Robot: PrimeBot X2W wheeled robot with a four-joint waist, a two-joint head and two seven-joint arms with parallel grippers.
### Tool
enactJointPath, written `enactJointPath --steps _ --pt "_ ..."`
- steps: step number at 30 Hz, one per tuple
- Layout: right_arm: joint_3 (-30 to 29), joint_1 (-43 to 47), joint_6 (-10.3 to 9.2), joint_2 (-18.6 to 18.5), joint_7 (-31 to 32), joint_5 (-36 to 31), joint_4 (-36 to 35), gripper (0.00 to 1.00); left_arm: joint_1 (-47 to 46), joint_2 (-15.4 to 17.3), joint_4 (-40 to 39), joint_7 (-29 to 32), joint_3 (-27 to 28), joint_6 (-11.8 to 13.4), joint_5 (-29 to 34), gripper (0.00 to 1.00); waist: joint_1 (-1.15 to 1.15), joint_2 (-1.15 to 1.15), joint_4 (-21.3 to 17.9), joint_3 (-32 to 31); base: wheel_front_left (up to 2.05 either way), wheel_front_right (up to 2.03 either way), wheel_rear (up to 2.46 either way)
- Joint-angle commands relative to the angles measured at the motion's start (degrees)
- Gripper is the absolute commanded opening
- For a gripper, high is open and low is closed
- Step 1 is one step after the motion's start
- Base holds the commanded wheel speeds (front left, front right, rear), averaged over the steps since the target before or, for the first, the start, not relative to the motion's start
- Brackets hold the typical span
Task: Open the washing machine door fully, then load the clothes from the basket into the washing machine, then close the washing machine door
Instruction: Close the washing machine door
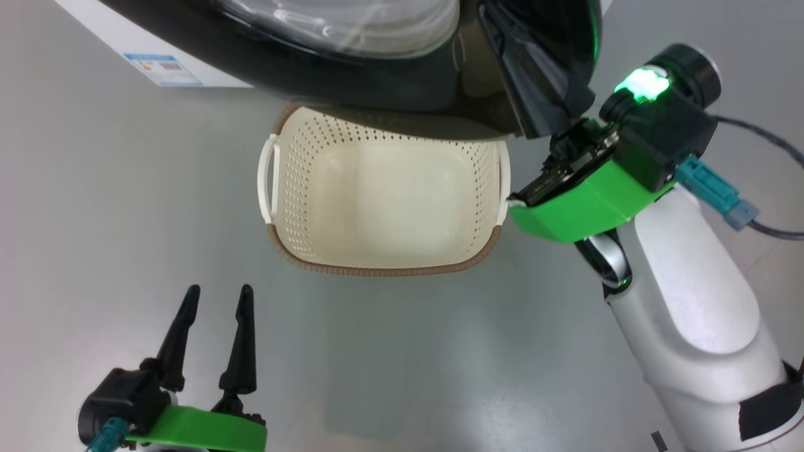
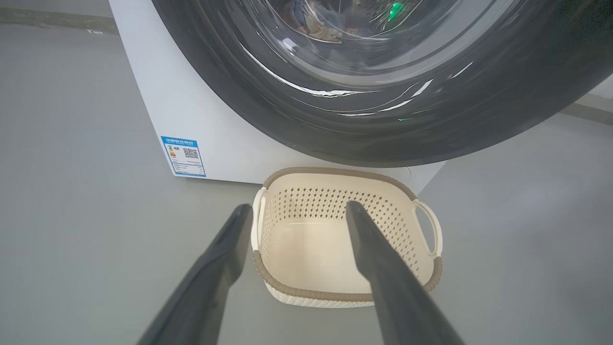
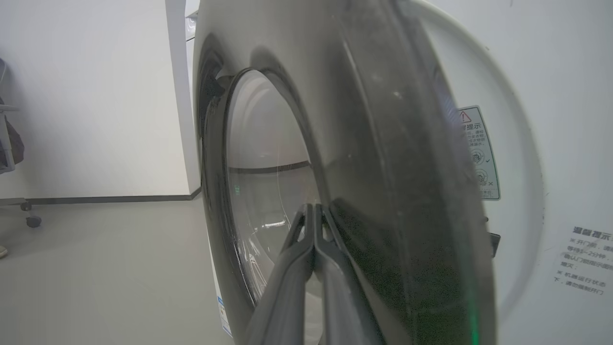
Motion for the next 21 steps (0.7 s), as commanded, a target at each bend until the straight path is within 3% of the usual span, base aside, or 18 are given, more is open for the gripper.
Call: enactJointPath --steps 1,21 --pt "0.45 -1.13 0.08 0.87 -0.26 -0.50 -1.01 0.00 -0.97 1.00 -1.67 -0.37 1.84 -0.14 -0.36 1.00 0.00 0.00 0.17 1.18 0.00 0.00 0.00" --pt "1.21 -11.01 0.08 -1.71 -0.26 -2.08 2.94 0.00 1.01 2.00 -2.45 -0.37 1.82 -0.14 -0.32 1.00 0.00 0.00 -1.57 3.77 0.00 0.00 0.00"
